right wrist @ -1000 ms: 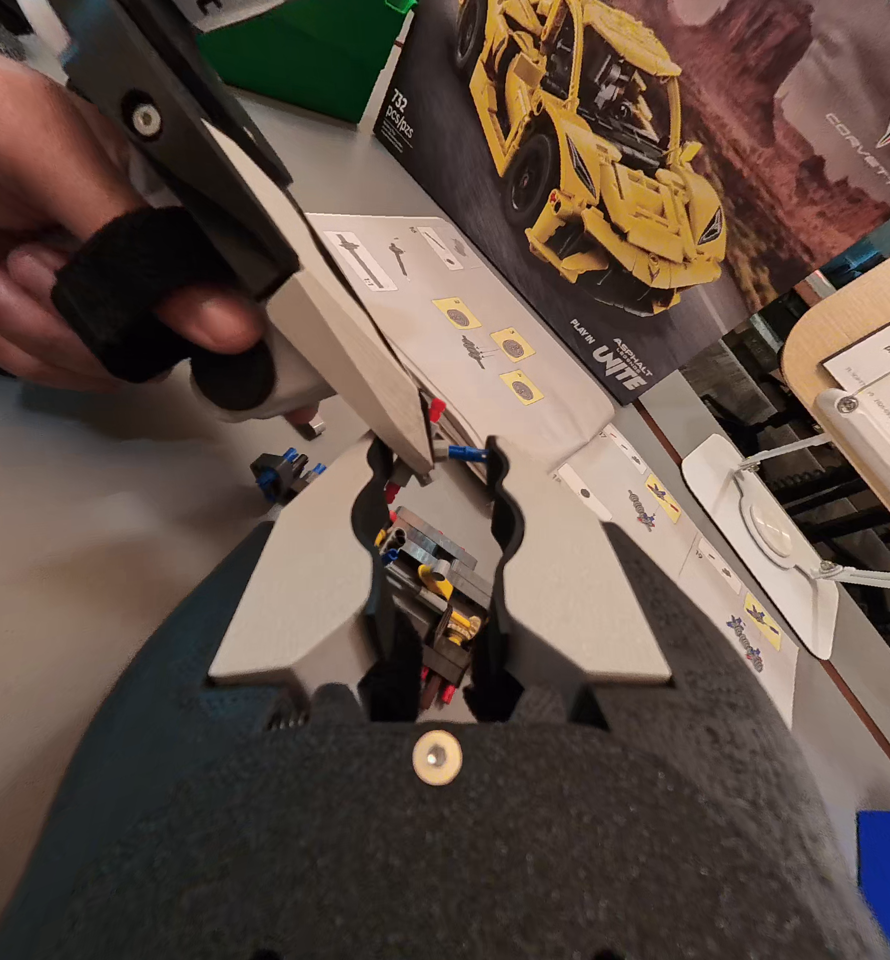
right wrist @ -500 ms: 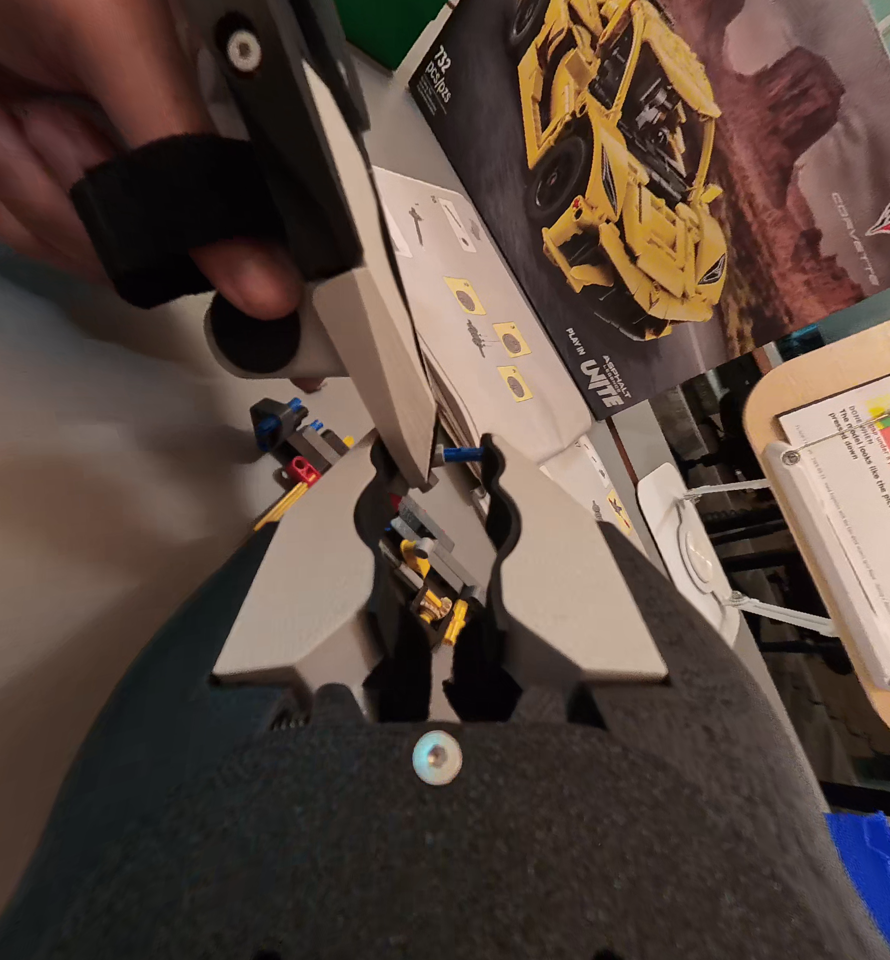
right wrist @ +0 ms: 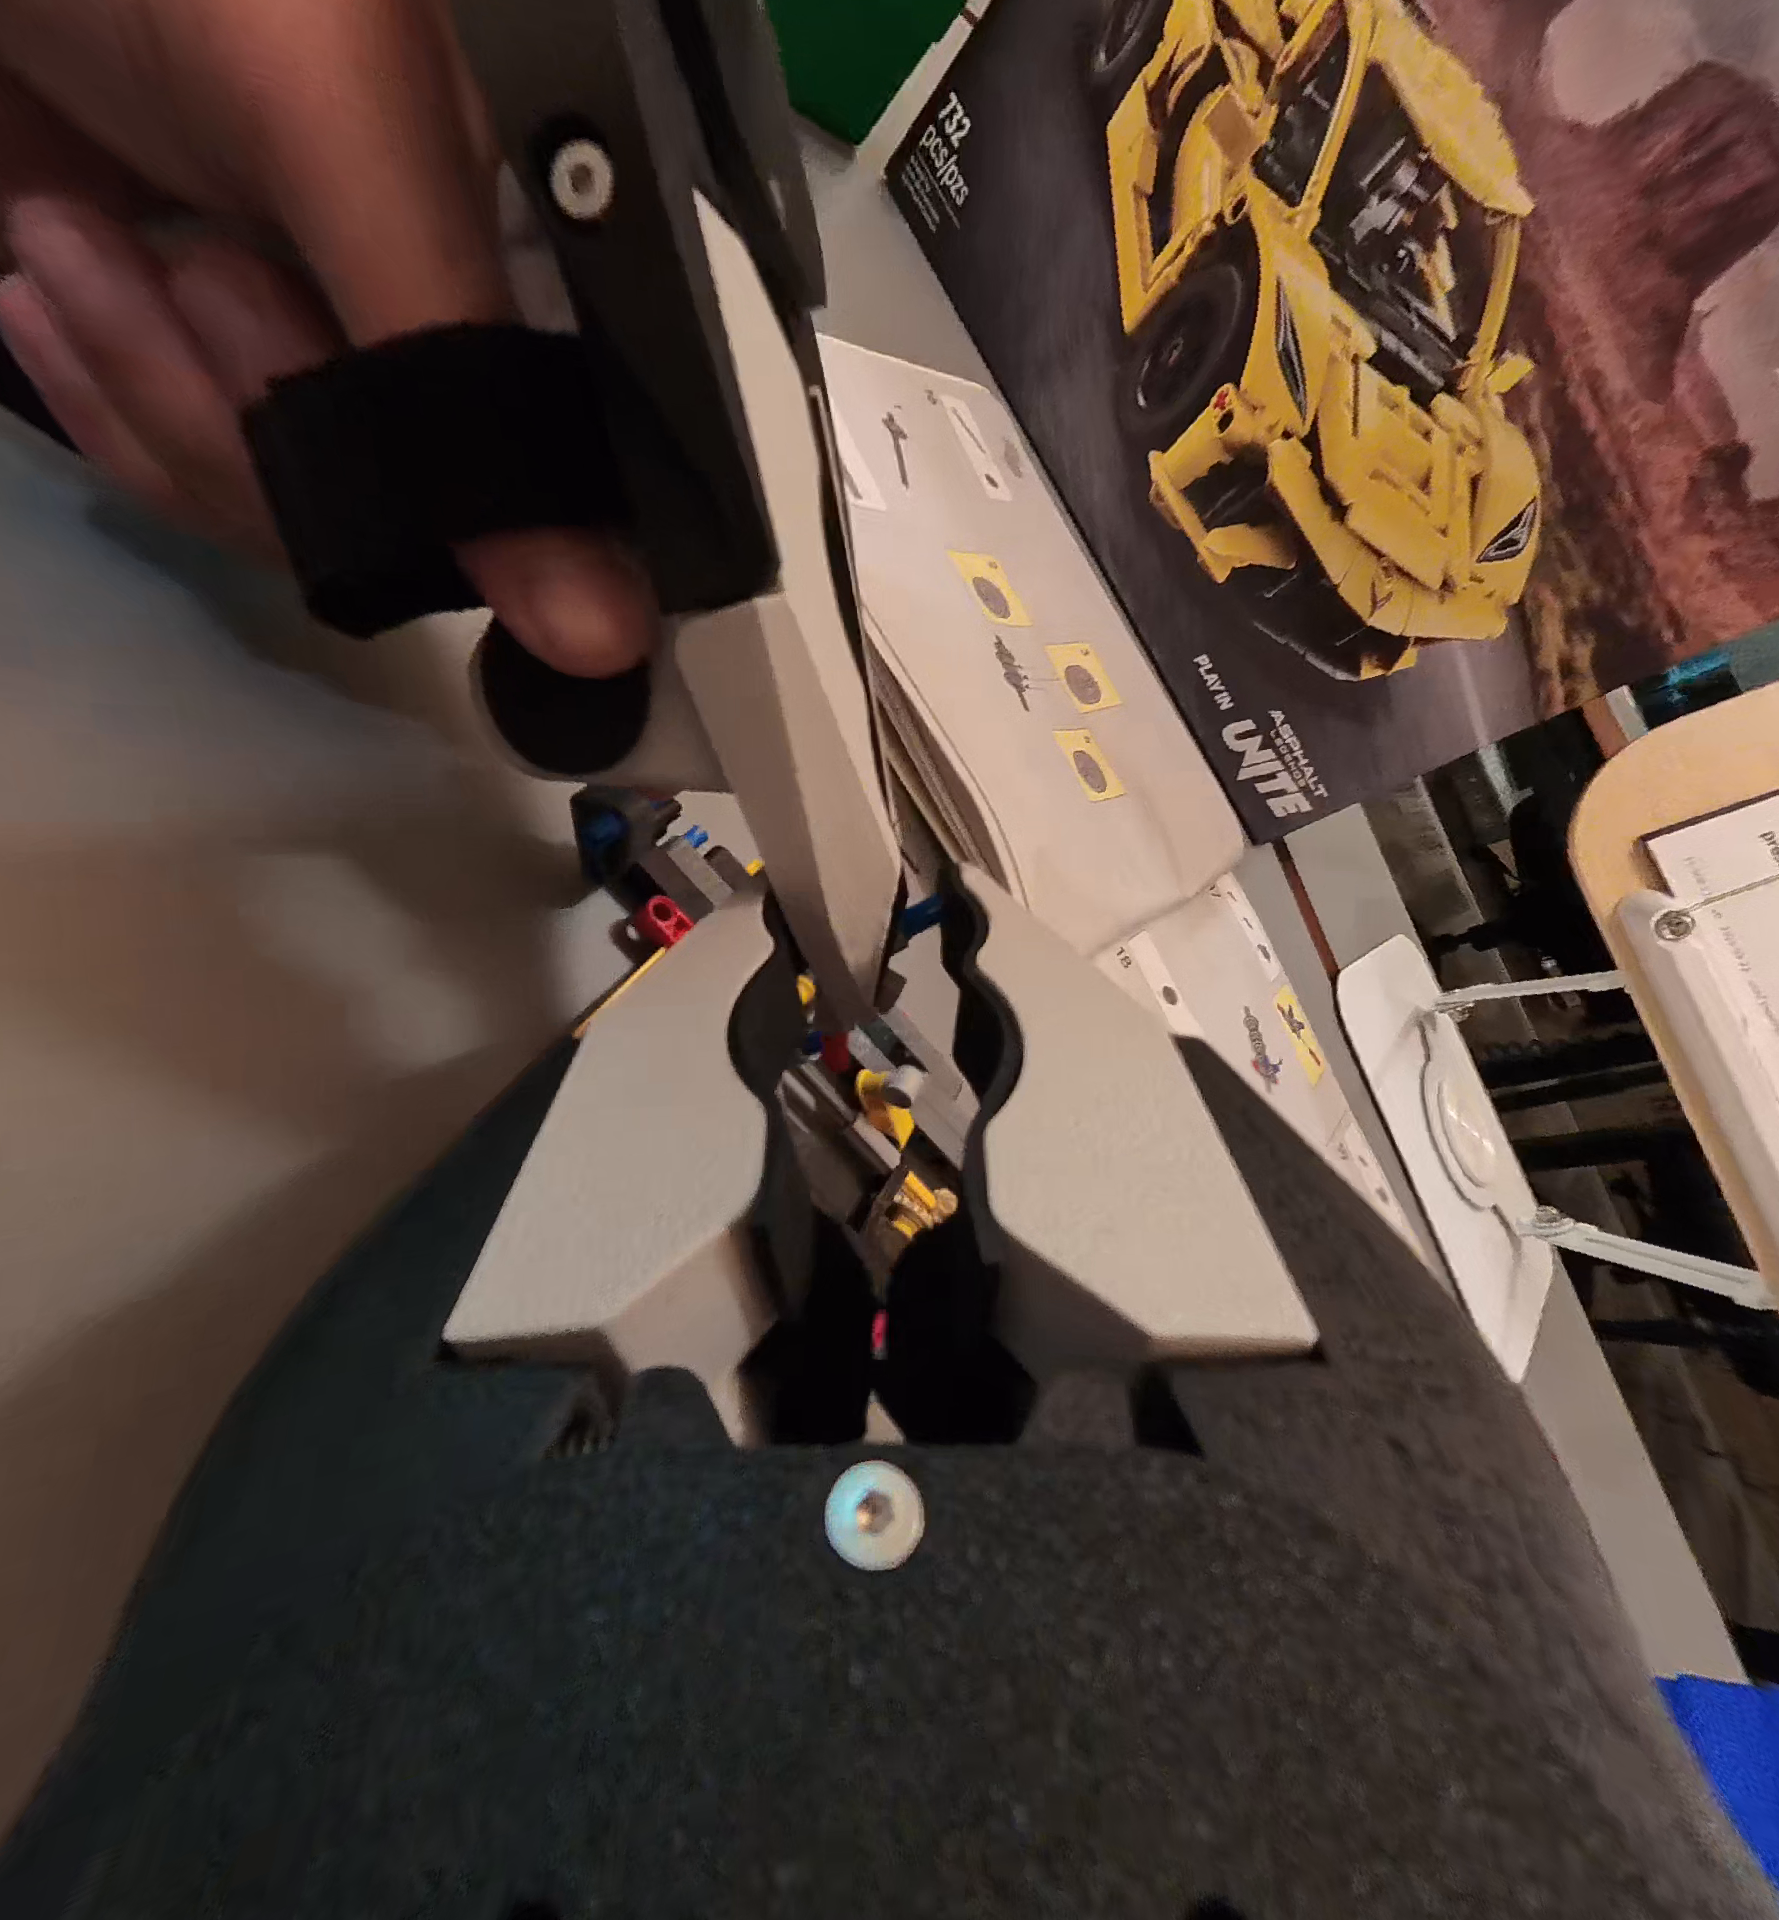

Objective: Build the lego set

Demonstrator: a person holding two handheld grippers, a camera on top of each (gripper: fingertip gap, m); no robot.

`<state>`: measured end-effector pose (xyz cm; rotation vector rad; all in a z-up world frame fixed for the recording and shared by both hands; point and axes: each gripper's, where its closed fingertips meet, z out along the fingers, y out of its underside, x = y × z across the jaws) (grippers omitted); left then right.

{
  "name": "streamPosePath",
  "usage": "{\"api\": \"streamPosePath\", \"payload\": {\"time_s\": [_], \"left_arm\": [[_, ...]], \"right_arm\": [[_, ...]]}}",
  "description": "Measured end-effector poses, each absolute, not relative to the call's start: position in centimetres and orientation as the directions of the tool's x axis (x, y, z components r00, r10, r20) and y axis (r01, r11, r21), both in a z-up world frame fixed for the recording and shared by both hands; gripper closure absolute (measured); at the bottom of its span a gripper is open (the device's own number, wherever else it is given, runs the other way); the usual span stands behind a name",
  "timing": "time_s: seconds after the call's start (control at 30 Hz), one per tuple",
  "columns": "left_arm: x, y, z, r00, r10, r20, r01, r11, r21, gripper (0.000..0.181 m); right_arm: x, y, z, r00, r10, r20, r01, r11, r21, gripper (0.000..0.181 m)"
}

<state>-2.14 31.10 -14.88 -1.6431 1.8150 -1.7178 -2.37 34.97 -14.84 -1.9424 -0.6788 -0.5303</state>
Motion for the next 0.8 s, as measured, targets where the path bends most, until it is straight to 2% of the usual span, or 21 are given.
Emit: {"api": "streamPosePath", "payload": {"time_s": [0.2,0.3,0.37,0.43,0.5,0.53,0.6,0.73,0.8], "left_arm": [[-2.3,31.5,-14.9,-0.395,-0.733,0.555,-0.582,-0.268,-0.768,0.175],[-2.4,32.1,-14.6,-0.395,-0.739,0.545,-0.560,-0.277,-0.781,0.175],[-2.5,32.5,-13.5,-0.416,-0.730,0.543,-0.509,-0.308,-0.804,0.175],[-2.8,32.4,-12.1,-0.461,-0.717,0.523,-0.446,-0.321,-0.835,0.175],[-3.1,32.2,-10.6,-0.516,-0.712,0.476,-0.372,-0.315,-0.873,0.175],[-3.3,31.9,-10.0,-0.539,-0.703,0.464,-0.352,-0.313,-0.882,0.175],[-3.5,31.6,-9.4,-0.566,-0.678,0.469,-0.336,-0.330,-0.882,0.175],[-3.7,31.2,-8.7,-0.595,-0.638,0.489,-0.327,-0.364,-0.872,0.175],[-3.8,31.0,-8.4,-0.605,-0.626,0.493,-0.320,-0.376,-0.870,0.175]], "right_arm": [[-2.4,35.2,-14.8,0.767,0.194,0.611,0.635,-0.363,-0.682,0.158],[-2.2,34.7,-14.5,0.835,0.182,0.520,0.549,-0.351,-0.758,0.149],[-2.2,34.1,-13.7,0.911,0.185,0.368,0.410,-0.323,-0.853,0.149],[-3.1,33.4,-12.1,0.957,0.263,0.120,0.188,-0.250,-0.950,0.152],[-3.5,33.0,-10.4,0.932,0.339,-0.129,-0.056,-0.218,-0.974,0.157],[-3.7,32.7,-9.8,0.906,0.378,-0.191,-0.118,-0.207,-0.971,0.159],[-4.0,32.3,-9.4,0.873,0.429,-0.232,-0.158,-0.202,-0.967,0.164],[-4.4,32.2,-9.7,0.886,0.434,-0.163,-0.087,-0.190,-0.978,0.177],[-4.7,32.0,-9.6,0.872,0.456,-0.180,-0.100,-0.193,-0.976,0.178]]}}
